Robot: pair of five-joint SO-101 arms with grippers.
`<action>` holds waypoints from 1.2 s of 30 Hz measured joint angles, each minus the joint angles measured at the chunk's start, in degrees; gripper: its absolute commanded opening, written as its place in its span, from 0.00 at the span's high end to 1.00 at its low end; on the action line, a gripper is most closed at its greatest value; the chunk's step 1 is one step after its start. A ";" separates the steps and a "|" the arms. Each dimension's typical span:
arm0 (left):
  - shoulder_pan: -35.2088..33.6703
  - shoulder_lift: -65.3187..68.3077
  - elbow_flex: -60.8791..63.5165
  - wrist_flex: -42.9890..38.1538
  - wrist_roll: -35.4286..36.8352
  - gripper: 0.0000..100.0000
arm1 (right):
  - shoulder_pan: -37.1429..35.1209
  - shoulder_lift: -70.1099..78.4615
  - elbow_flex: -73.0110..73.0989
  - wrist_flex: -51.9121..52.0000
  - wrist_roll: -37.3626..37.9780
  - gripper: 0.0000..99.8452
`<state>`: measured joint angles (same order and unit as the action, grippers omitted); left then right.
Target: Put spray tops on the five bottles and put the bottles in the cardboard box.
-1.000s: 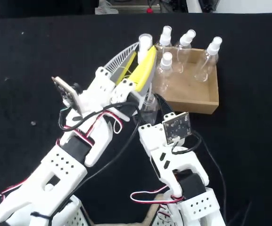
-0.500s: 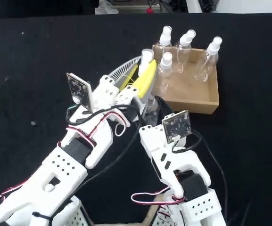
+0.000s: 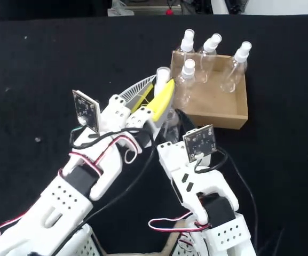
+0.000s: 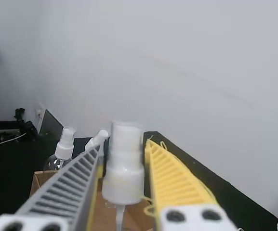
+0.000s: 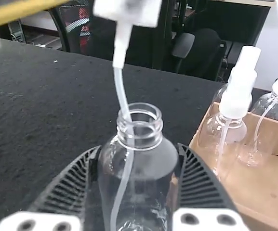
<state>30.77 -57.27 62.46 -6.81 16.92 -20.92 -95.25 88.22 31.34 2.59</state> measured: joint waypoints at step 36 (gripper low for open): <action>-2.55 11.08 -7.82 4.48 -0.18 0.86 | 0.09 0.00 0.00 0.00 -0.09 0.90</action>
<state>28.22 -46.20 54.64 -2.33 16.75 -20.84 -95.25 88.22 31.34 2.51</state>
